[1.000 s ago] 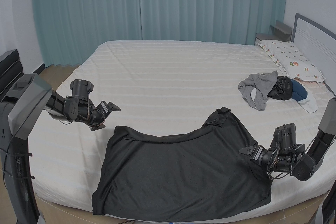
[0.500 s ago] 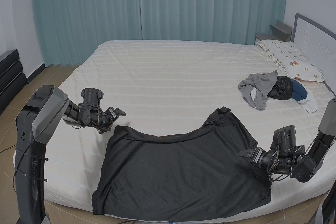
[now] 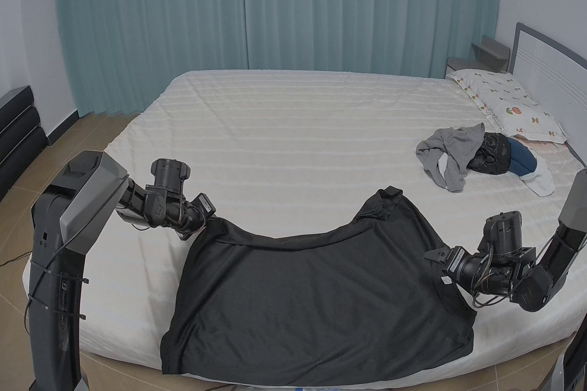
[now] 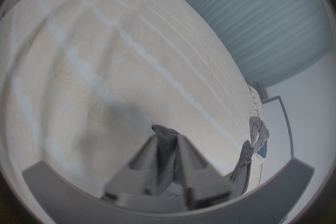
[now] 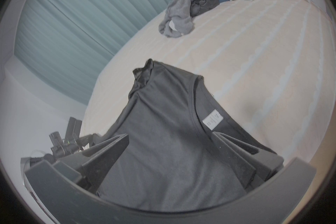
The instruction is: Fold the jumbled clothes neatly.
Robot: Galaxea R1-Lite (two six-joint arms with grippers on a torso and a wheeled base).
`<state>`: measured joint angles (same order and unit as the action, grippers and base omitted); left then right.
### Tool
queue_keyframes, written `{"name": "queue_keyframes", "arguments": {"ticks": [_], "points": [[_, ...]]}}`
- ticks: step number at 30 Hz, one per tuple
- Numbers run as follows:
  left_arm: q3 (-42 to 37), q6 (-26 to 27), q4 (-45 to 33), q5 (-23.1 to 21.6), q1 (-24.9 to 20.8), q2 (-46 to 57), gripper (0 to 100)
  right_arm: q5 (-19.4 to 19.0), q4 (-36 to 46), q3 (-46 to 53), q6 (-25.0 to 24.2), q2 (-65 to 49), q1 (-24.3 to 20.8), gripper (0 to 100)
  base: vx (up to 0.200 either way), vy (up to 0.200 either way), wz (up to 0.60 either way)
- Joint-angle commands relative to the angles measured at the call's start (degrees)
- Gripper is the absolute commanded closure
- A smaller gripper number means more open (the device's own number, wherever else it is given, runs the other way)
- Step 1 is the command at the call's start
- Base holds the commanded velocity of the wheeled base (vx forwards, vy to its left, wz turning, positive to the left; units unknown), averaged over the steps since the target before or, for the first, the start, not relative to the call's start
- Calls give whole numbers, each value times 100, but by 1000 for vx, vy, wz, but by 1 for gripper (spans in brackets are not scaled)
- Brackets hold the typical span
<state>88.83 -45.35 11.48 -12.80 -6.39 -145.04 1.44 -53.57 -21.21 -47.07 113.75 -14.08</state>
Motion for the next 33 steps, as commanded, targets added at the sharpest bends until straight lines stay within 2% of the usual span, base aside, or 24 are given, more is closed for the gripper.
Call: {"name": "queue_keyframes", "arguments": {"ticks": [1,4,5,9,13,14,15,17,18,20,25,33], "points": [[-33,-220,21,102,32,196,100,23,-119,-173,-224,165,54,0,0,0,0],[-24,-369,82,313,32,213,100,67,-242,-340,-321,235,90,0,0,0,0],[-41,-528,284,489,41,213,100,23,-216,-647,-268,244,274,0,0,0,0],[-41,-923,434,471,111,336,100,14,101,-1447,57,446,582,0,0,0,0],[-41,-1081,434,419,191,433,100,-91,496,-1992,400,604,802,0,0,0,0],[-33,-1196,434,410,252,451,100,-522,637,-2519,646,965,933,0,0,0,0],[-33,-1204,442,410,252,451,100,-548,646,-2546,664,991,942,0,0,0,0],[-15,-1248,434,375,278,451,100,-908,716,-3117,1165,1448,1039,0,0,0,0],[-15,-1248,434,375,278,451,100,-908,716,-3117,1165,1448,1039,0,0,0,0],[-41,-1248,434,313,278,451,100,-961,821,-3794,1613,2151,1013,0,0,0,0],[-59,-1248,425,313,278,433,100,-979,830,-4655,2044,2977,1004,0,0,0,0],[-68,-1240,416,313,270,415,100,-1023,857,-5525,2079,3566,977,0,0,0,0]]}}
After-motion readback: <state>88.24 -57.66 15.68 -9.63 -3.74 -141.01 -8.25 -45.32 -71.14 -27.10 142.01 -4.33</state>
